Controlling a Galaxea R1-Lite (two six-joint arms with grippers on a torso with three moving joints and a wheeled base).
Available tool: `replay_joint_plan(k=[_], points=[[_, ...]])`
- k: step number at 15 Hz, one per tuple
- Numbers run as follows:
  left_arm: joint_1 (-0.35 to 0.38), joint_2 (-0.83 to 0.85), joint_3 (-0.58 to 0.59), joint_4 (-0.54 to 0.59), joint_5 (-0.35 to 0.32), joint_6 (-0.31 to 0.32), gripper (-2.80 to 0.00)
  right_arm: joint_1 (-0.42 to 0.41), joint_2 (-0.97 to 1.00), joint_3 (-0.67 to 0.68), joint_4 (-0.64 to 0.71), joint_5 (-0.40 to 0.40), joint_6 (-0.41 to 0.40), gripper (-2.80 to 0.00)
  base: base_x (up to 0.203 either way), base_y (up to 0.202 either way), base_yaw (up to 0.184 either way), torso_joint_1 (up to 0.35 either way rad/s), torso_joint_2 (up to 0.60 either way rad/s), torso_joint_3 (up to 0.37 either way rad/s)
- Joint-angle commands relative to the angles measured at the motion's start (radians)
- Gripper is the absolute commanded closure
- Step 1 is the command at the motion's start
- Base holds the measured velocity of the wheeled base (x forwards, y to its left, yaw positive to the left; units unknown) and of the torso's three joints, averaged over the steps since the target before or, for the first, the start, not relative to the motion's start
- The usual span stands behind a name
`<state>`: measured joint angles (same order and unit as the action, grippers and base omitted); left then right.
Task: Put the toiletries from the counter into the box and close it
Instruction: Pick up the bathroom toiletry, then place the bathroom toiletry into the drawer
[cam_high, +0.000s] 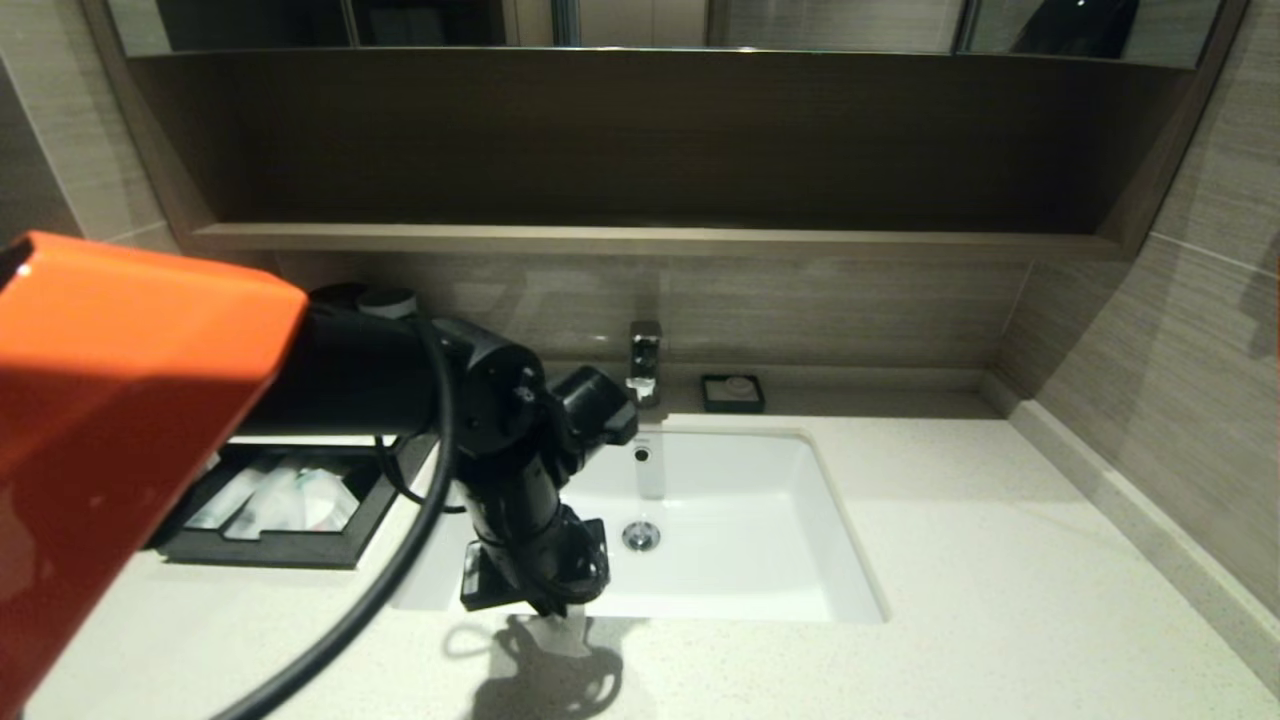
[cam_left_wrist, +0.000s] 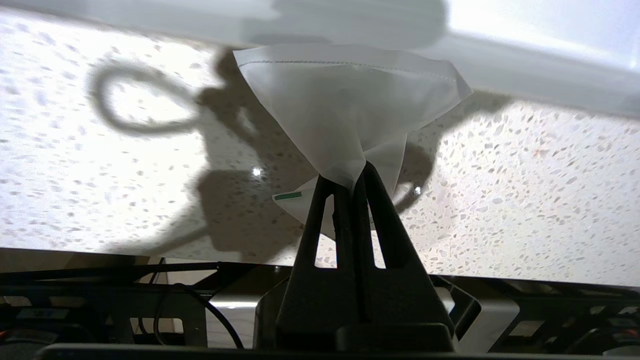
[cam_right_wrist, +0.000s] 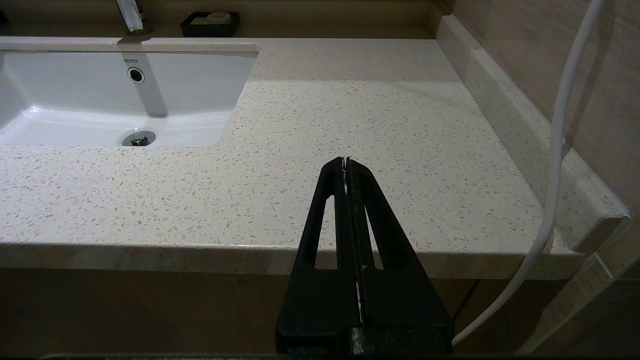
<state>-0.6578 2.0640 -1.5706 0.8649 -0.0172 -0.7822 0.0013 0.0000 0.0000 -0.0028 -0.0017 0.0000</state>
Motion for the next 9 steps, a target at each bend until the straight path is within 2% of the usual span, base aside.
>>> replay_joint_plan(k=[1,2,4,6,9], points=[[0.065,-0.079,0.000,0.008,0.005,0.013,0.00,0.000,-0.002,0.002,0.000,0.000,0.000,0.00,0.000,0.000,0.000,0.000,0.00,0.000],[0.097,-0.104,0.000,0.011,0.012,0.039,0.00,0.002,0.000,0.002,0.000,0.000,-0.001,0.00,0.000,0.000,0.000,0.000,0.00,0.000],[0.151,-0.134,0.000,0.010,0.071,0.069,0.00,0.000,0.000,0.002,0.000,0.000,-0.001,0.00,0.000,0.000,0.000,0.000,0.00,0.000],[0.196,-0.156,0.000,0.010,0.108,0.070,0.00,0.000,0.000,0.002,0.000,0.000,0.000,0.00,0.000,0.000,0.000,0.000,0.00,0.000],[0.287,-0.179,0.001,0.007,0.117,0.062,0.00,0.001,-0.001,0.002,0.000,0.000,0.000,0.00,0.000,0.000,0.000,0.000,0.00,0.000]])
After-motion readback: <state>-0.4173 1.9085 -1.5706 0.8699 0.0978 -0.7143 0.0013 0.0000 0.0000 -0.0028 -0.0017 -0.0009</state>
